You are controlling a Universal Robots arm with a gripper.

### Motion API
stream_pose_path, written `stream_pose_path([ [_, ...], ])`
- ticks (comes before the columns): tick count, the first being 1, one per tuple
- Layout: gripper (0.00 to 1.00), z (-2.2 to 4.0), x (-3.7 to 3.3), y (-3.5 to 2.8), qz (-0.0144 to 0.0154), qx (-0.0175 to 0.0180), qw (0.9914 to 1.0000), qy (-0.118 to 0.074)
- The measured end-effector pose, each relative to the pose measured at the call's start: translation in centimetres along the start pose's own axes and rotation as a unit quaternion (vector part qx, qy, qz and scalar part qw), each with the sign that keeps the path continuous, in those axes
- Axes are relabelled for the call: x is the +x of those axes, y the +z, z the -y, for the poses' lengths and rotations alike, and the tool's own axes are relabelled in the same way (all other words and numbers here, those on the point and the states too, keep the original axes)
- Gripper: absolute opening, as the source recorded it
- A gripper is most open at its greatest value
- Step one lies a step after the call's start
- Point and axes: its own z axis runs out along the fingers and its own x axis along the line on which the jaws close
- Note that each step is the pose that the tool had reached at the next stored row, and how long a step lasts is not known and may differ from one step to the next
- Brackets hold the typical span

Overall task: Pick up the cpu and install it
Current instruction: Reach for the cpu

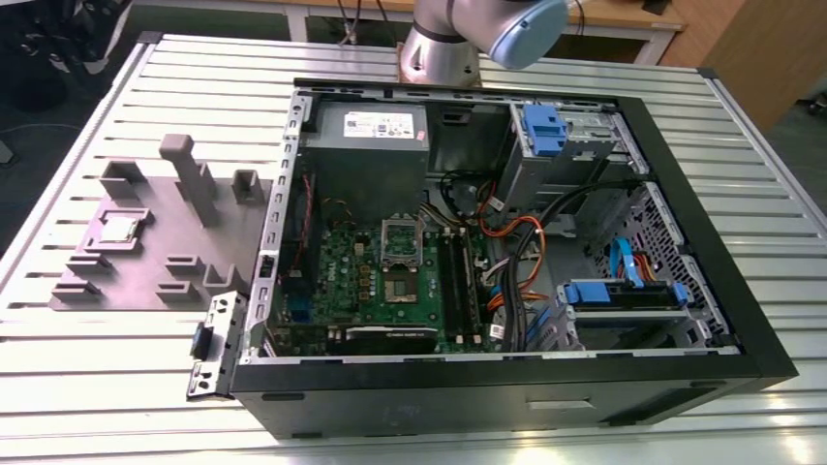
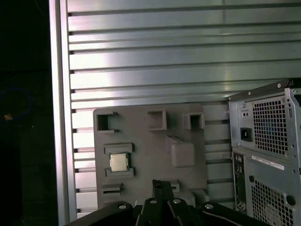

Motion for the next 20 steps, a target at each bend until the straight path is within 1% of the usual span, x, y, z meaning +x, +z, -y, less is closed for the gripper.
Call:
stream_pose_path([
  [5, 0.11, -0.14, 1.51, 0.11, -0.0007, 0.0001, 1.0, 0.0],
  [6, 0.11, -0.13, 1.6, 0.11, -0.0008, 0.0001, 1.0, 0.0],
  [16, 0.11, -0.12, 1.66, 0.11, -0.0008, 0.0001, 1.0, 0.0],
  [18, 0.11, -0.11, 1.88, 0.11, -0.0007, 0.0001, 1.0, 0.0],
  [20, 0.11, -0.08, 2.39, 0.11, -0.0008, 0.0002, 1.0, 0.0],
])
